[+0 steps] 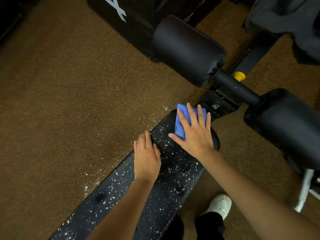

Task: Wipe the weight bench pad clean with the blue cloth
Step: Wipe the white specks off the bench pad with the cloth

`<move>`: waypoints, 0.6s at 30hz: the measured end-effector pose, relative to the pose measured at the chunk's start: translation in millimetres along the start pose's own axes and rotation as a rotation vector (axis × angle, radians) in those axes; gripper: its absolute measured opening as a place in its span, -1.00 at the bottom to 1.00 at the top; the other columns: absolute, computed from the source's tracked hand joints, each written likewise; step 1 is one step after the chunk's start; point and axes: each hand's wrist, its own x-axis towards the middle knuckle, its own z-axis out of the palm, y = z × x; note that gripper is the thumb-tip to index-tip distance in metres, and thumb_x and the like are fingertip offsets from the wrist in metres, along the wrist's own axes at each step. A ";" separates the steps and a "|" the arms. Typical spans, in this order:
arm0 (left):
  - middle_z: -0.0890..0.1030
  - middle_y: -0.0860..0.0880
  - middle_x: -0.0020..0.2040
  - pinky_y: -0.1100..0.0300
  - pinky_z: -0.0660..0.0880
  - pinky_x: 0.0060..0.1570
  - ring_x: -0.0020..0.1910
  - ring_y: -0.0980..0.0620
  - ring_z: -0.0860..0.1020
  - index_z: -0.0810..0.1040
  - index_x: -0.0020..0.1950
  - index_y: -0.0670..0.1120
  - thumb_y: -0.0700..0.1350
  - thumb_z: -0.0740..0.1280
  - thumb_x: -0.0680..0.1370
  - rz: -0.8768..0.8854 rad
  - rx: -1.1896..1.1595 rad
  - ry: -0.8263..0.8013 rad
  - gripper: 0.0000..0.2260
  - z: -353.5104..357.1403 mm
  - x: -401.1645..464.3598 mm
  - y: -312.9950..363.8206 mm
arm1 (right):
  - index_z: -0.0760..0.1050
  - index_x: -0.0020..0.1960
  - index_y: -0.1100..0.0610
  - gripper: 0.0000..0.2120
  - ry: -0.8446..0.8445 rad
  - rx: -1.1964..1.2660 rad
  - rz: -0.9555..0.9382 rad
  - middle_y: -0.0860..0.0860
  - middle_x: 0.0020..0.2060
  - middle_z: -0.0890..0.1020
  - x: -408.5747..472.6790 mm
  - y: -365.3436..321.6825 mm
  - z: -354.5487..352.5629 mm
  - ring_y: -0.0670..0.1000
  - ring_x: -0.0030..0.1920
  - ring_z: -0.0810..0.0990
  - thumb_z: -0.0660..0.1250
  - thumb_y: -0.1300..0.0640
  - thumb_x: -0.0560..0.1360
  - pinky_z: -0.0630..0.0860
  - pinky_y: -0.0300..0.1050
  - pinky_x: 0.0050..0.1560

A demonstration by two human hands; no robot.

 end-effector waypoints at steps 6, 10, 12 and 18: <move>0.13 -0.16 0.49 0.14 -0.18 0.45 0.50 -0.04 0.02 0.00 0.50 -0.22 -0.13 -0.04 0.63 -0.006 -0.012 -0.002 -0.56 -2.8 -2.1 3.0 | 0.14 0.50 0.05 -0.16 0.018 -0.051 -0.244 0.14 0.50 0.15 -26.5 26.5 4.2 0.29 0.47 0.08 0.45 -0.03 0.33 0.10 0.32 0.38; 0.03 -0.12 0.53 0.16 -0.23 0.45 0.51 0.00 -0.09 -0.08 0.50 -0.19 -0.10 -0.09 0.64 0.004 0.033 -0.038 -0.55 -3.0 -4.1 2.0 | 0.08 0.50 0.07 -0.16 0.017 0.006 0.010 0.18 0.49 0.14 -23.8 27.4 -0.4 0.33 0.45 0.12 0.46 0.05 0.36 0.18 0.35 0.35; -0.02 -0.11 0.53 0.15 -0.24 0.45 0.51 0.01 -0.13 -0.11 0.50 -0.19 -0.10 -0.10 0.64 0.007 0.049 -0.038 -0.54 -2.2 -4.9 1.7 | 0.11 0.50 0.11 -0.22 0.004 0.052 0.073 0.19 0.49 0.14 -3.9 9.8 -4.4 0.35 0.44 0.12 0.41 0.06 0.40 0.13 0.35 0.36; -0.11 -0.10 0.53 0.14 -0.26 0.44 0.50 0.01 -0.19 -0.14 0.50 -0.18 -0.10 -0.11 0.63 0.003 0.070 -0.043 -0.54 -0.3 -7.3 2.6 | 0.22 0.46 0.14 -0.13 0.016 -0.004 -0.236 0.13 0.46 0.25 -6.5 -12.9 5.0 0.28 0.44 0.19 0.53 0.10 0.25 0.13 0.31 0.37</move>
